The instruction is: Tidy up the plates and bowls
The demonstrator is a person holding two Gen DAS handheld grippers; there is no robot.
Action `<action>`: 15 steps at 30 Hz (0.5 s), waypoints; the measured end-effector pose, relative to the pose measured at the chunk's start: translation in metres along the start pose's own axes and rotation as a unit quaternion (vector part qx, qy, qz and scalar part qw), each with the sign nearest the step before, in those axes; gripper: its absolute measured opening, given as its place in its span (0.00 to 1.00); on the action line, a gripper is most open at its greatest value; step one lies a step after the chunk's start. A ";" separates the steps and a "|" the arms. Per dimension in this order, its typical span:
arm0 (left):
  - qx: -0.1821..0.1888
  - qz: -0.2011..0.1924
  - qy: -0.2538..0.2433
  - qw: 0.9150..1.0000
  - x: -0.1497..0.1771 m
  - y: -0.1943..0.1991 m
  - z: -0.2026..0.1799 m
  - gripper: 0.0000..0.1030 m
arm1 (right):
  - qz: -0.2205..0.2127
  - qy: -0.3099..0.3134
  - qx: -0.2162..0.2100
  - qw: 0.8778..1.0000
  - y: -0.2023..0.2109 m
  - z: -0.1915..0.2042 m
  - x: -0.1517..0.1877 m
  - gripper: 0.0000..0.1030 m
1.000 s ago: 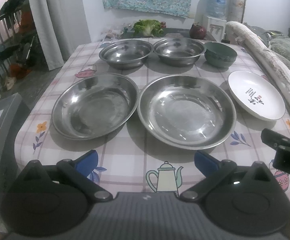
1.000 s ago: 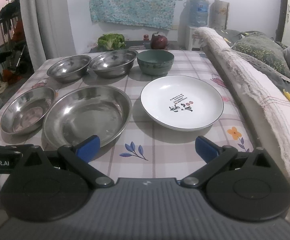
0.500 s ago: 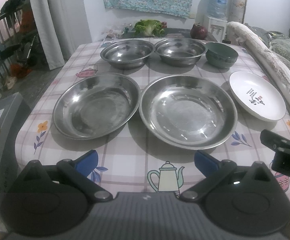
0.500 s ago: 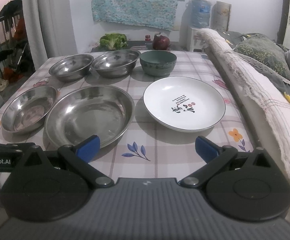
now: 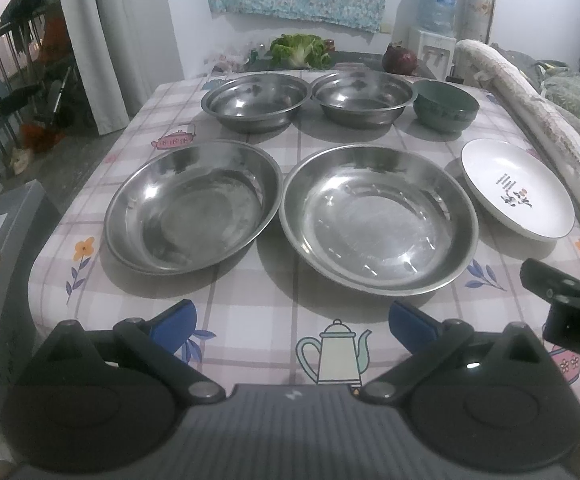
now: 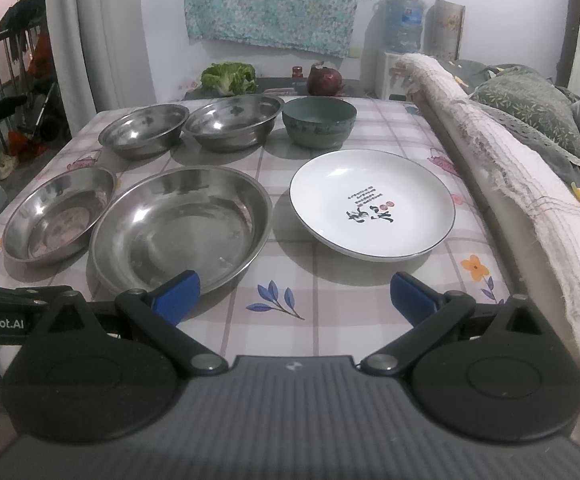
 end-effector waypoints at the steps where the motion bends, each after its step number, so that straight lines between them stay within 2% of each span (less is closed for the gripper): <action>1: 0.000 0.001 0.000 1.000 0.000 0.000 0.000 1.00 | 0.000 0.000 0.000 1.000 0.000 0.000 0.000 0.99; 15: -0.006 0.011 0.001 1.000 0.000 -0.006 0.001 1.00 | 0.005 0.000 0.000 1.000 -0.004 0.000 0.002 0.99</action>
Point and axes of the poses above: each gripper's, at about its wrist camera, not at the fingertips, and y roughly against the way its jaws point, z to its left, x to its underside, the point moved 2 cm from there along -y, roughly the way its jaws point, and after that the axes turned 11 degrees about -z, right-handed, at the moved point
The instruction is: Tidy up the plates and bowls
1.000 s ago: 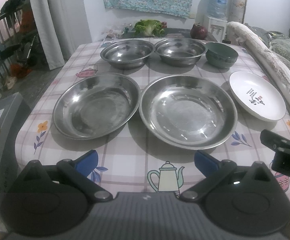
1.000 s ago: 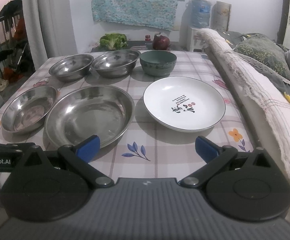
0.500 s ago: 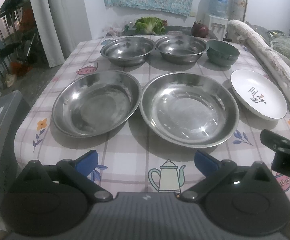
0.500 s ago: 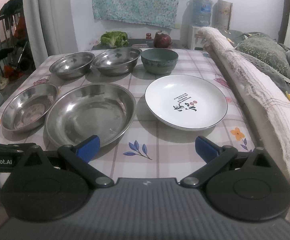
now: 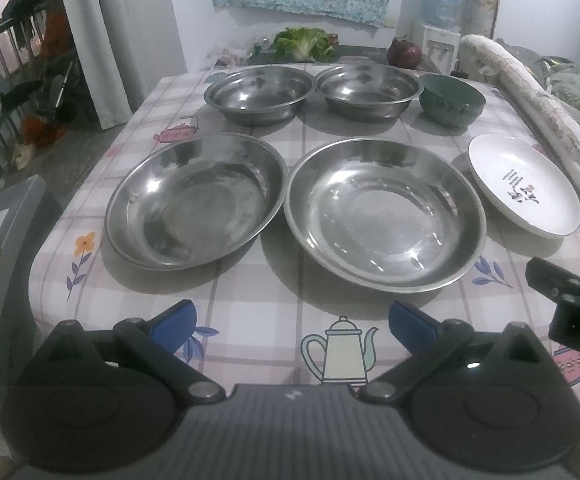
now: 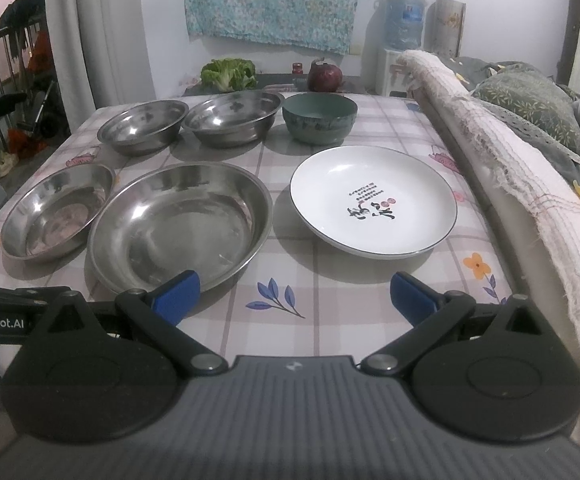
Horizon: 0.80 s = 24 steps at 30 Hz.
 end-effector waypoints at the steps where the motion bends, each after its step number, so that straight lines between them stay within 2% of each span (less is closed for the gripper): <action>1: 0.000 0.001 0.000 1.000 0.000 -0.001 0.001 1.00 | 0.001 0.000 0.000 1.000 -0.001 0.000 0.000 0.99; 12: -0.005 -0.003 -0.010 1.000 -0.006 -0.005 0.004 1.00 | -0.003 0.001 -0.003 1.000 -0.008 -0.004 0.000 0.99; 19: -0.026 -0.028 -0.009 0.999 -0.042 -0.011 0.027 1.00 | -0.049 0.024 -0.015 0.998 -0.012 -0.008 -0.026 0.99; 24: -0.020 -0.047 -0.002 0.999 -0.068 -0.028 0.047 1.00 | -0.054 0.000 -0.060 0.997 -0.028 -0.012 -0.039 0.99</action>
Point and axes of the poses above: each gripper's, at about its wrist camera, not at the fingertips, and y roughly against the way its jaws point, z to its left, x to its underside, the point moved 2 cm from there along -y, roughly the way its jaws point, and after that the axes turned 11 degrees about -z, right-handed, at the moved point
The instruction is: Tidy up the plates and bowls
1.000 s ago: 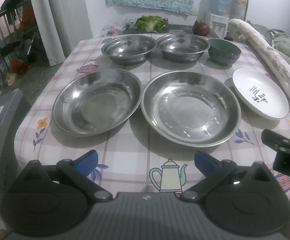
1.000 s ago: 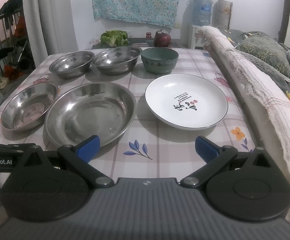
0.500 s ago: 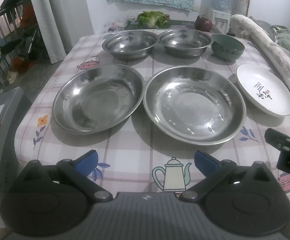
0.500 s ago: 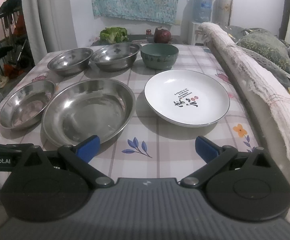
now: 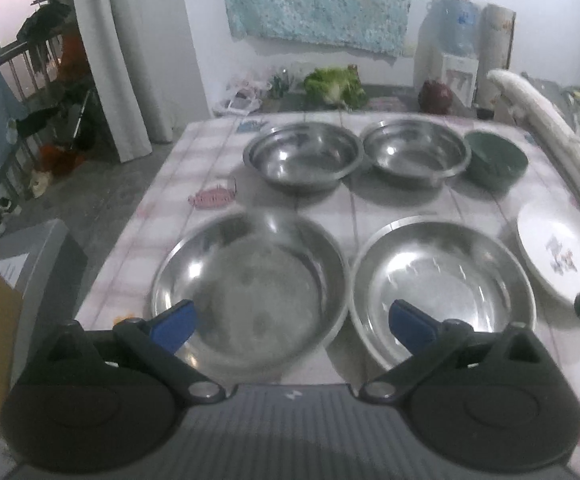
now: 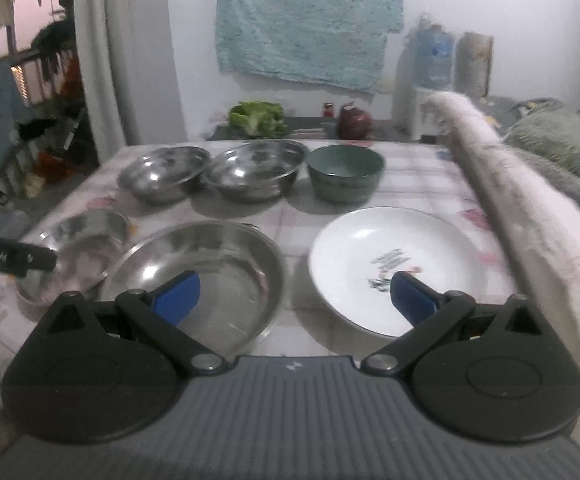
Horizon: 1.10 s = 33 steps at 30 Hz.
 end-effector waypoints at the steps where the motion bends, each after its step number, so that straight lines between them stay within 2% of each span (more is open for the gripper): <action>1: 0.007 -0.002 0.003 1.000 -0.006 -0.005 0.004 1.00 | 0.002 -0.003 -0.005 1.000 -0.005 0.001 -0.002 0.99; 9: 0.055 -0.004 0.036 0.998 -0.048 -0.045 0.021 1.00 | -0.019 -0.010 -0.046 0.999 -0.047 0.010 -0.035 0.99; 17: 0.018 -0.027 0.017 0.999 -0.081 -0.087 0.027 1.00 | -0.034 -0.034 -0.094 0.994 -0.109 0.024 -0.093 0.99; 23: -0.005 -0.040 0.015 0.999 -0.104 -0.126 0.038 0.93 | -0.005 -0.103 -0.127 0.987 -0.160 0.041 -0.093 0.97; 25: -0.018 -0.046 0.010 0.999 -0.111 -0.141 0.040 0.88 | 0.008 -0.127 -0.129 0.983 -0.177 0.046 -0.089 0.91; 27: -0.027 -0.044 0.002 0.999 -0.120 -0.160 0.041 0.84 | 0.021 -0.145 -0.130 0.981 -0.195 0.050 -0.085 0.79; 28: -0.030 -0.039 0.000 0.999 -0.125 -0.171 0.041 0.79 | 0.030 -0.152 -0.129 0.979 -0.206 0.053 -0.081 0.75; 30: -0.034 -0.024 -0.007 0.999 -0.130 -0.194 0.041 0.73 | 0.043 -0.162 -0.129 0.977 -0.220 0.059 -0.074 0.62; 33: -0.053 0.012 -0.028 0.998 -0.132 -0.229 0.039 0.57 | 0.061 -0.168 -0.130 0.975 -0.239 0.065 -0.067 0.51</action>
Point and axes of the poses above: each gripper's, at about its wrist camera, not at the fingertips, and y roughly against the way its jaws point, z to its left, x to its underside, the point moved 2 cm from there along -y, roughly the way its jaws point, and after that the axes turned 11 degrees about -z, right-handed, at the moved point
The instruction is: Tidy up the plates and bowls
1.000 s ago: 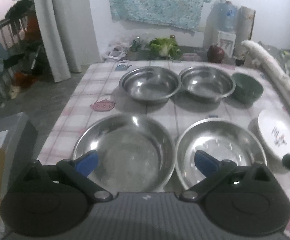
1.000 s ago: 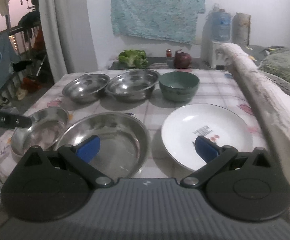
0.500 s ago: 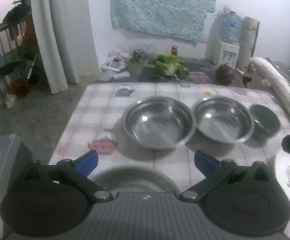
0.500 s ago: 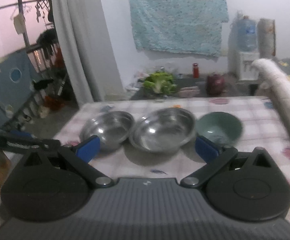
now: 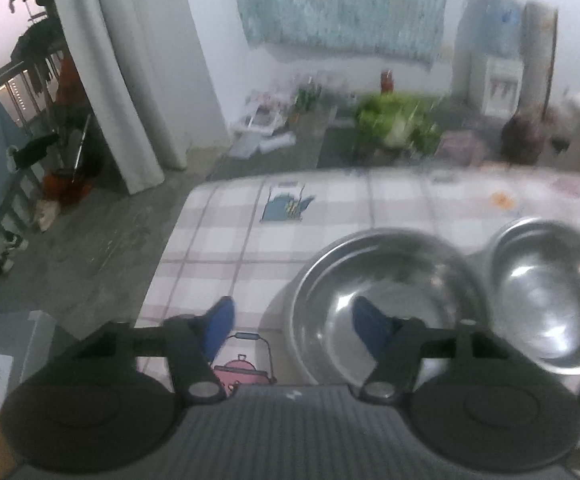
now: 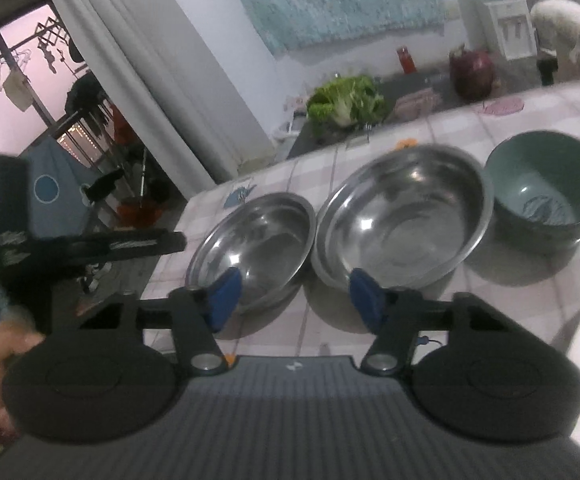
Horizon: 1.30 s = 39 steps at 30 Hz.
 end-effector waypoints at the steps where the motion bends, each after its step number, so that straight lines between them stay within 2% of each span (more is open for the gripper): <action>1: -0.008 0.011 -0.008 1.000 0.001 -0.011 -0.001 0.51 | 0.004 -0.001 0.000 1.000 -0.004 0.001 0.000 0.50; 4: -0.033 0.035 -0.017 0.999 0.006 -0.032 0.000 0.33 | 0.013 0.000 -0.001 1.000 -0.012 0.004 0.001 0.45; 9: -0.024 0.047 -0.009 0.999 0.015 -0.040 0.011 0.26 | 0.030 0.003 -0.010 0.999 -0.023 0.005 -0.001 0.35; 12: -0.020 0.072 0.000 0.997 0.020 -0.038 0.019 0.12 | 0.047 0.006 -0.018 0.999 -0.033 0.008 -0.002 0.30; 15: -0.004 0.093 0.018 0.996 0.028 -0.033 0.031 0.13 | 0.062 0.014 -0.025 0.998 -0.046 0.012 -0.003 0.28; 20: 0.008 0.102 0.025 0.994 0.037 -0.023 0.046 0.14 | 0.100 0.015 -0.029 0.994 -0.078 0.017 0.000 0.27; 25: 0.025 0.089 0.053 0.994 0.031 -0.019 0.060 0.36 | 0.120 -0.011 -0.042 0.992 -0.098 0.021 -0.001 0.29; 27: 0.023 0.080 0.063 0.995 0.026 -0.023 0.064 0.39 | 0.113 -0.025 -0.047 0.992 -0.099 0.022 -0.006 0.29; 31: 0.024 0.091 0.078 0.993 0.021 -0.041 0.066 0.39 | 0.105 -0.021 -0.047 0.993 -0.105 0.027 -0.015 0.30; 35: 0.027 0.106 0.085 0.990 0.022 -0.054 0.063 0.38 | 0.123 -0.018 -0.034 0.992 -0.123 0.030 -0.010 0.30; 37: 0.033 0.105 0.085 0.990 0.023 -0.054 0.061 0.28 | 0.131 -0.011 -0.029 0.991 -0.132 0.033 -0.006 0.30; 39: 0.026 0.107 0.078 0.991 0.023 -0.054 0.058 0.20 | 0.133 -0.002 -0.024 0.991 -0.138 0.036 -0.002 0.25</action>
Point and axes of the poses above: each gripper's, at about its wrist camera, not at the fingertips, and y roughly against the way its jaws point, z to its left, x to its underside, the point moved 2 cm from there along -y, roughly the way its jaws point, and after that the axes turned 11 degrees about -z, right-handed, at the moved point
